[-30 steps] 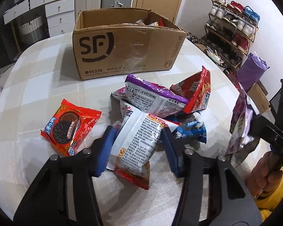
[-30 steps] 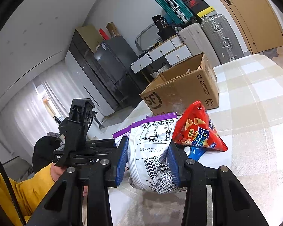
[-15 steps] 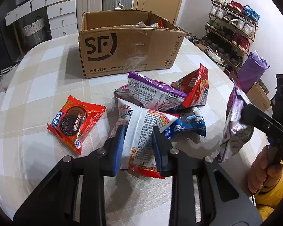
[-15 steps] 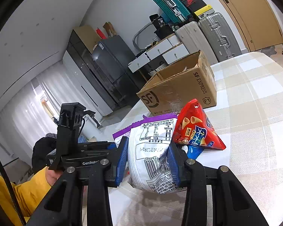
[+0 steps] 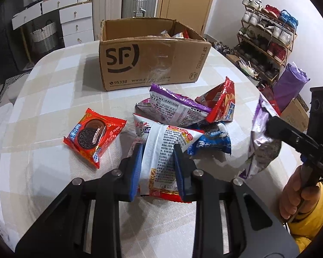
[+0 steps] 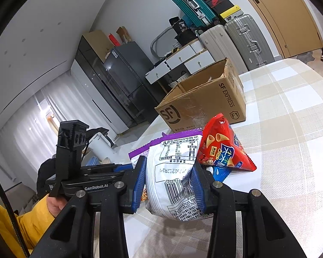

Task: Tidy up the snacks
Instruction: 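Lift both held bags and carry them over the cardboard box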

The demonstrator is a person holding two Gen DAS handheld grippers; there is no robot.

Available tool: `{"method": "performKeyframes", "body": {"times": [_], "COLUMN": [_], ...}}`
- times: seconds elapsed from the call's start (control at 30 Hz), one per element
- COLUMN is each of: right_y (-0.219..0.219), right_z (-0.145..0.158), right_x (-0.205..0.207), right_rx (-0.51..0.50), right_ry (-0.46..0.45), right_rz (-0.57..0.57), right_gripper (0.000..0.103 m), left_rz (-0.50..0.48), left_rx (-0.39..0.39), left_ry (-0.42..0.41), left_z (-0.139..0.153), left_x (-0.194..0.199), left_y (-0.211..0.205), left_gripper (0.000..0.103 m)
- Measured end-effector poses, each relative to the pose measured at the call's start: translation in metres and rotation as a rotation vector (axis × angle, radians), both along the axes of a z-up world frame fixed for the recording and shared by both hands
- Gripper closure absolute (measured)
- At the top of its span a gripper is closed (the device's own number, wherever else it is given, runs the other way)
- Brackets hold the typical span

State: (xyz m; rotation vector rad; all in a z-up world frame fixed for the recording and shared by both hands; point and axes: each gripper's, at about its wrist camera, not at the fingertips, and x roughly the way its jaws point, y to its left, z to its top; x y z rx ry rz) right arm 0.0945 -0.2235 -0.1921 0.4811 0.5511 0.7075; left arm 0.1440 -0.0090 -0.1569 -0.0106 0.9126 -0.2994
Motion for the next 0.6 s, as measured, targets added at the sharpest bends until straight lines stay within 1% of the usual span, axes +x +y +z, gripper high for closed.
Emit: {"method": "performKeyframes", "body": {"times": [0.07,0.17,0.33,0.47,0.6], "right_y": [0.0,0.001,0.006,0.004,0.005], "right_z": [0.0,0.001,0.012,0.037,0.071], "right_x": [0.0,0.0,-0.005,-0.013,-0.02], "right_rx": [-0.007,-0.02,-0.084,-0.094,-0.109], "right_ry": [0.002,0.005,-0.02,-0.075,-0.129], "right_rz": [-0.009,-0.018,-0.027,-0.044,-0.045], "right_gripper": [0.063,0.063,0.063,0.063,0.063], "left_rz": [0.018,0.022,0.031,0.032,0.047], "left_rx": [0.004,-0.019,-0.056,-0.082,-0.116], "left_ry": [-0.005,-0.021,-0.069,-0.114,-0.184], "left_z": [0.004,0.013,0.033,0.053,0.081], "left_x": [-0.003,-0.011,-0.026,-0.04,-0.058], "left_y": [0.002,0.008,0.02,0.027,0.039], "left_gripper": [0.078,0.078,0.078,0.078,0.078]}}
